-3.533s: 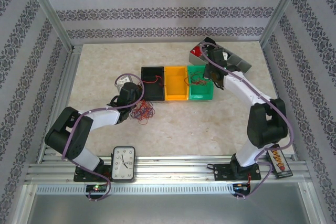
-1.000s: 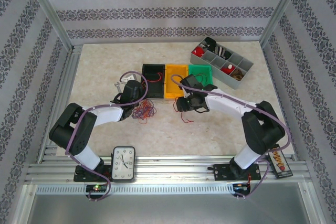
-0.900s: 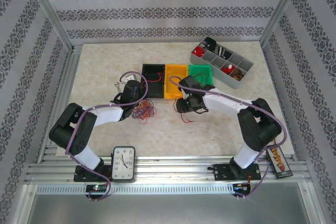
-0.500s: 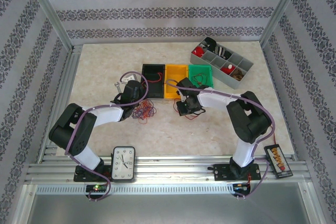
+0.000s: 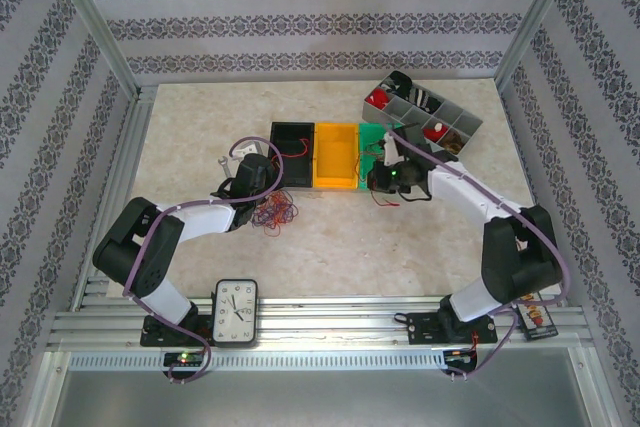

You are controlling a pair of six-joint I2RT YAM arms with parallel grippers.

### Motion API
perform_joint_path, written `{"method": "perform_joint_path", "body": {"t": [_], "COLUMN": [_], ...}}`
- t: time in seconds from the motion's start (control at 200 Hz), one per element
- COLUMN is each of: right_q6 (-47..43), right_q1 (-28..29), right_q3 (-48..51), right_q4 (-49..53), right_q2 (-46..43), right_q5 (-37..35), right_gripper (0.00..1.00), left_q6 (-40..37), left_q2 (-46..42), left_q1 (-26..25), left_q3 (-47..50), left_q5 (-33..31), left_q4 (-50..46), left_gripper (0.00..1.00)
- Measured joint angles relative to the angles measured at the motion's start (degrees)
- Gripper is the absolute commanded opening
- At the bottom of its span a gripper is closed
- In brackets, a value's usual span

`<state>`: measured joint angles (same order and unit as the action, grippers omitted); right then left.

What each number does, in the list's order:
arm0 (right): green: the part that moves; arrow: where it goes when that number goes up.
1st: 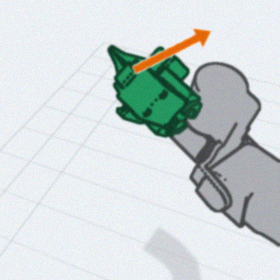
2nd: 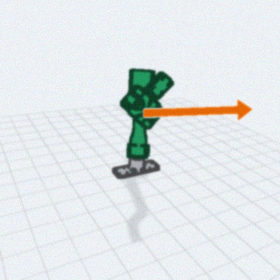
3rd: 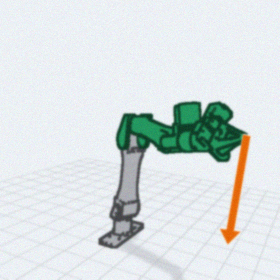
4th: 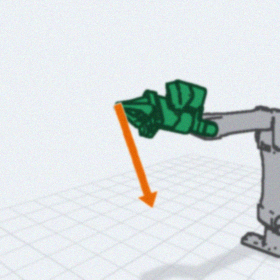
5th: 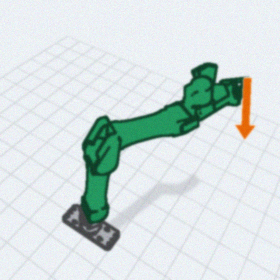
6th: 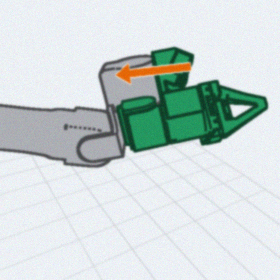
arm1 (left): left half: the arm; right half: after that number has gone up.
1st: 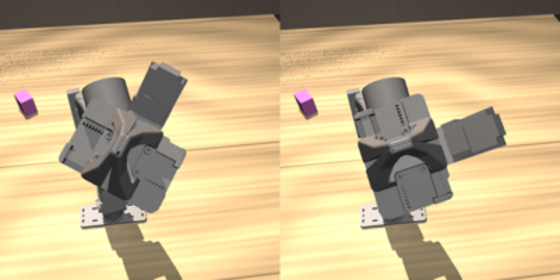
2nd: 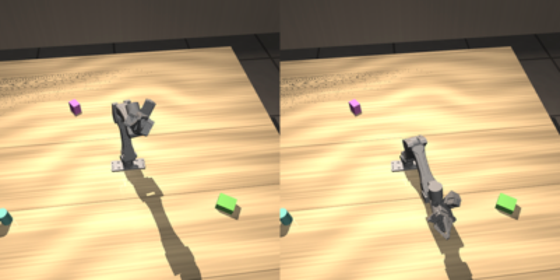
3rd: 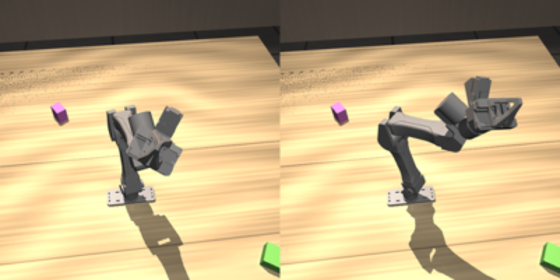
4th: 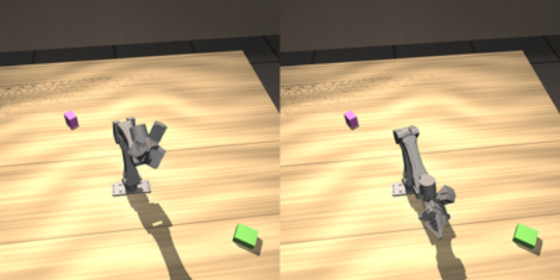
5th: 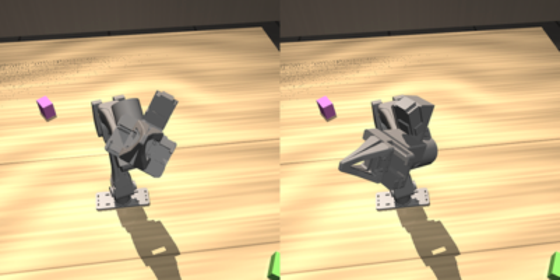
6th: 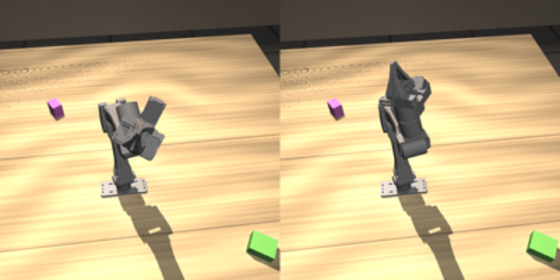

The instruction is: Untangle the cables

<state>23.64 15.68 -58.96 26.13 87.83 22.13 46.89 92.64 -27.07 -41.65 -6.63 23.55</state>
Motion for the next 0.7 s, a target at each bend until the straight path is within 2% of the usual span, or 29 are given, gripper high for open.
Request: {"method": "perform_joint_path", "body": {"t": [0.175,0.37,0.545,0.7], "right_q6": [2.91,5.64,7.50,8.04], "right_q1": [-5.99,-8.79,-9.22,-9.18], "right_q3": [-4.28,-10.01,-17.05,-25.27], "right_q4": [0.35,0.74,3.32,7.78], "right_q2": [4.68,12.22,17.25,22.12], "right_q5": [7.85,12.31,12.00,6.49], "right_gripper": [0.03,0.04,0.05,0.05], "left_q6": [0.00,0.00,0.00,0.00], "left_q2": [0.00,0.00,0.00,0.00], "left_q1": [-0.22,-0.70,-0.70,-0.70], "left_q3": [0.00,0.00,0.00,0.00], "left_q5": [-0.02,-0.02,-0.02,-0.02], "left_q4": [0.00,0.00,0.00,0.00], "left_gripper": [0.00,0.00,0.00,0.00]}}
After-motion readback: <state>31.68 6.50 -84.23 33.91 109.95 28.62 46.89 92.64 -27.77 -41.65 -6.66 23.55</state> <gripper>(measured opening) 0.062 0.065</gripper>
